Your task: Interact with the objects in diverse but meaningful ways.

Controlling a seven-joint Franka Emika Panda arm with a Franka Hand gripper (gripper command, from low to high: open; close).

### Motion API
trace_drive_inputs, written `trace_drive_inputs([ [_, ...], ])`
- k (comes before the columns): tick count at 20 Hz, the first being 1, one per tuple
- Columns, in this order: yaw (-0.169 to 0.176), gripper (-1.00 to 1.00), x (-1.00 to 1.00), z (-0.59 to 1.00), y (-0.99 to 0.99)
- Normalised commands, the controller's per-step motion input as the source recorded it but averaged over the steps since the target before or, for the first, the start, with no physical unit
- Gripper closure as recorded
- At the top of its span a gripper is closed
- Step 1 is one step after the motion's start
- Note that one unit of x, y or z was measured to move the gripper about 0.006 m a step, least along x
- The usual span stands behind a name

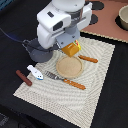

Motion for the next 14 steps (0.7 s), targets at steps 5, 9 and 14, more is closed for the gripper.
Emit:
trace_drive_inputs([
  [5,0.049,1.00,-0.62,0.00,0.64],
  [9,0.077,1.00,-0.58,0.00,0.58],
  [14,0.100,1.00,-0.67,-0.02,0.45],
])
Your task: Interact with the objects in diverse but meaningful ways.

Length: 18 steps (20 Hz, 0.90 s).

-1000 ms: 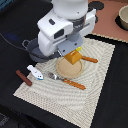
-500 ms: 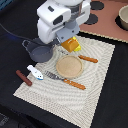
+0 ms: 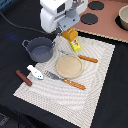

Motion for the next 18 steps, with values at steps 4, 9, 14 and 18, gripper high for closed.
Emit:
trace_drive_inputs([
  [4,0.103,1.00,-0.79,-0.03,0.36],
  [9,0.099,1.00,-0.89,-0.11,0.28],
  [14,0.087,1.00,-0.94,-0.22,0.22],
  [18,0.089,1.00,-0.94,-0.33,0.16],
])
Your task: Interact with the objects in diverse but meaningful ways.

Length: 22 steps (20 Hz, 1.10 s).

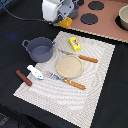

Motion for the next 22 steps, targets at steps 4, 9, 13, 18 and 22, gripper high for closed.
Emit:
trace_drive_inputs([
  [4,0.087,1.00,-0.96,-0.37,0.11],
  [9,0.080,1.00,-0.93,-0.44,0.06],
  [13,0.045,1.00,-0.67,-0.51,0.00],
  [18,0.000,1.00,-0.18,-0.47,0.05],
  [22,0.000,1.00,-0.23,-0.50,0.01],
])
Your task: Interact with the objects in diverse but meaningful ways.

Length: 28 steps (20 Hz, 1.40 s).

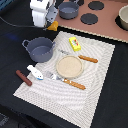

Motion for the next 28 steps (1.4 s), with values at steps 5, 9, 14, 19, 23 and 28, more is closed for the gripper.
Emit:
trace_drive_inputs([
  [5,0.000,1.00,-0.27,-0.46,0.00],
  [9,0.000,-1.00,-0.34,-0.23,0.00],
  [14,0.007,-1.00,-0.25,0.39,0.09],
  [19,0.000,-1.00,-0.01,0.75,0.17],
  [23,-0.050,-1.00,0.49,0.95,0.29],
  [28,-0.097,-1.00,0.75,0.91,0.37],
])
